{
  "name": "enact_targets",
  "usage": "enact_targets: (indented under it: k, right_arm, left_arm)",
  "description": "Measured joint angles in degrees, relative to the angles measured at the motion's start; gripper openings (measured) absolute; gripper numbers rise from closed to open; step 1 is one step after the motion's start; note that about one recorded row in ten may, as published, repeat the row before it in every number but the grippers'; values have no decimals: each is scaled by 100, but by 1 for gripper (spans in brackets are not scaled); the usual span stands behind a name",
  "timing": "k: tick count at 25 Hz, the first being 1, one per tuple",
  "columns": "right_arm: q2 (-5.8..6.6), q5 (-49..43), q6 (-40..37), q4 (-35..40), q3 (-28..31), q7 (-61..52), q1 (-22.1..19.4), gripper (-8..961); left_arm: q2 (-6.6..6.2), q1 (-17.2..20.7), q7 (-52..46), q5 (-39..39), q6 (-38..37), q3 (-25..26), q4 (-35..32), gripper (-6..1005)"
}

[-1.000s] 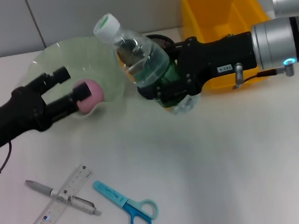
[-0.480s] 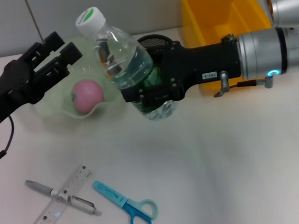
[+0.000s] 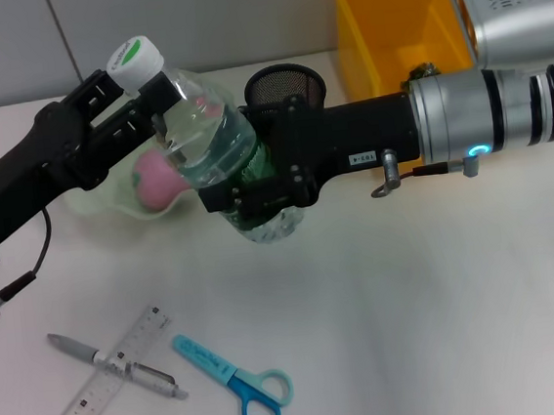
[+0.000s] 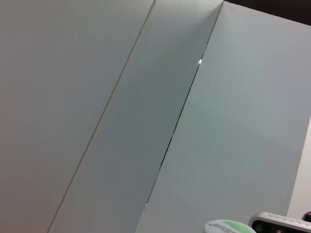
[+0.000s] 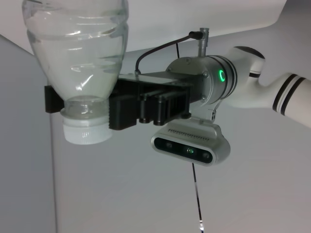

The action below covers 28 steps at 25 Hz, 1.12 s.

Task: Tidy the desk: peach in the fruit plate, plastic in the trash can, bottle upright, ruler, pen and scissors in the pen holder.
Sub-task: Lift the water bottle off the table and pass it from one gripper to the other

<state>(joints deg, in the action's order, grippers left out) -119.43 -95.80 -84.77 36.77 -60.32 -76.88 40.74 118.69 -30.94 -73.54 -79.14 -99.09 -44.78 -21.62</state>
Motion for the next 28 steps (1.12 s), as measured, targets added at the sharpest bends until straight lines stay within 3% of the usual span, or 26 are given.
enact_targets:
  k: [28]
  right_arm:
    - [-1, 89, 13, -258, -6, 95, 145, 770]
  left_arm:
    - [13, -66, 439, 93, -163, 33, 299, 714]
